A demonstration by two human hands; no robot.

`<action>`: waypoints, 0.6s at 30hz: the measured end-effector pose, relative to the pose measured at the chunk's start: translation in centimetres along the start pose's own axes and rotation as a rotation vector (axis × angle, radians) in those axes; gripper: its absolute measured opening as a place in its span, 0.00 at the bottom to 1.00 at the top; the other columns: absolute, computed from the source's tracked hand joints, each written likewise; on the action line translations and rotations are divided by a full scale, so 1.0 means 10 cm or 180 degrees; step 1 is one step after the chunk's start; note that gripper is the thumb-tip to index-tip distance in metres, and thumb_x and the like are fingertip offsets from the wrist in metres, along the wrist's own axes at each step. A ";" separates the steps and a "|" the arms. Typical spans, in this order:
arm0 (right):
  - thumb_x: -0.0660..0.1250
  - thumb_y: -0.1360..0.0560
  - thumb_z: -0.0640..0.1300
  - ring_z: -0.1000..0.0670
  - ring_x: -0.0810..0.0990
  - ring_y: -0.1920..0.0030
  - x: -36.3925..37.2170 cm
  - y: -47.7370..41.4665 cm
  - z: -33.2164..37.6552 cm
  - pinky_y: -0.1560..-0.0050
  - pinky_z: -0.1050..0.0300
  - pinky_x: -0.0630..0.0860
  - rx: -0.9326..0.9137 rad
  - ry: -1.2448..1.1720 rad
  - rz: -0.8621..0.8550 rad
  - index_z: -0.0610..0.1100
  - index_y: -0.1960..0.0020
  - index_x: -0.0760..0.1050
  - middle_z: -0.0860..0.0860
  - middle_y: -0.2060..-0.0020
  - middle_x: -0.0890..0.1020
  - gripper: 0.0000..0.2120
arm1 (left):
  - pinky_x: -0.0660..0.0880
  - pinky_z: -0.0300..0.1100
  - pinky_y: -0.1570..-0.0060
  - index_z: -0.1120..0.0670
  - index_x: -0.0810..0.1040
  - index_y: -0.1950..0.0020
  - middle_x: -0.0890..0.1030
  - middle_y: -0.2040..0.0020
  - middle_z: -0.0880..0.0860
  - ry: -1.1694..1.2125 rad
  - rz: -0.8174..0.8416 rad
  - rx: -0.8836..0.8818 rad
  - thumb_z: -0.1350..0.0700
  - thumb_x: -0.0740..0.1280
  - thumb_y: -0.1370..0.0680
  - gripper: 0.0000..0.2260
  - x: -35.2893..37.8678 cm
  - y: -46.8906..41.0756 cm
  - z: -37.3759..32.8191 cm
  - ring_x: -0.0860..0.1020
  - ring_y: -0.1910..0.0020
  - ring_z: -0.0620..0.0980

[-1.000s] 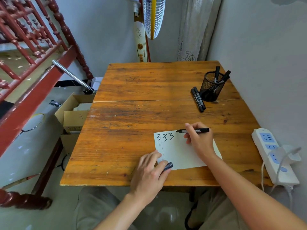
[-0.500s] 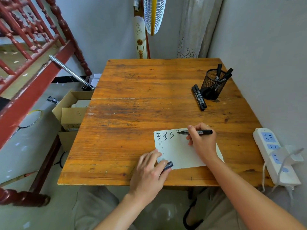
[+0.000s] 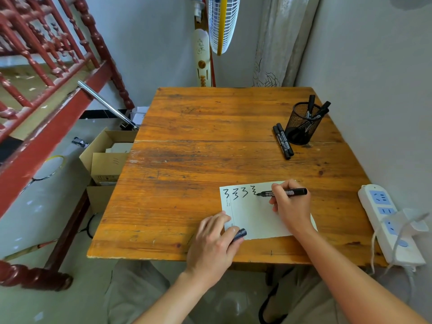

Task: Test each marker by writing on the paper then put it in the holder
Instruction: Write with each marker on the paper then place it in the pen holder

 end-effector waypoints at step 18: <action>0.64 0.22 0.51 0.51 0.72 0.75 -0.28 0.36 0.10 0.72 0.58 0.65 0.1384 -0.1315 -0.0086 0.41 0.60 0.78 0.49 0.75 0.75 0.15 | 0.69 0.39 0.49 0.54 0.75 0.45 0.77 0.49 0.49 0.0810 -0.0337 -0.0136 0.49 0.58 0.20 0.12 -0.20 0.04 -0.03 0.72 0.48 0.46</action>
Point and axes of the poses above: each hand's wrist, its own y-axis away from the middle knuckle, its own x-axis out of the palm, z = x × y, the point moved 6 cm from there along -y, towards the middle knuckle
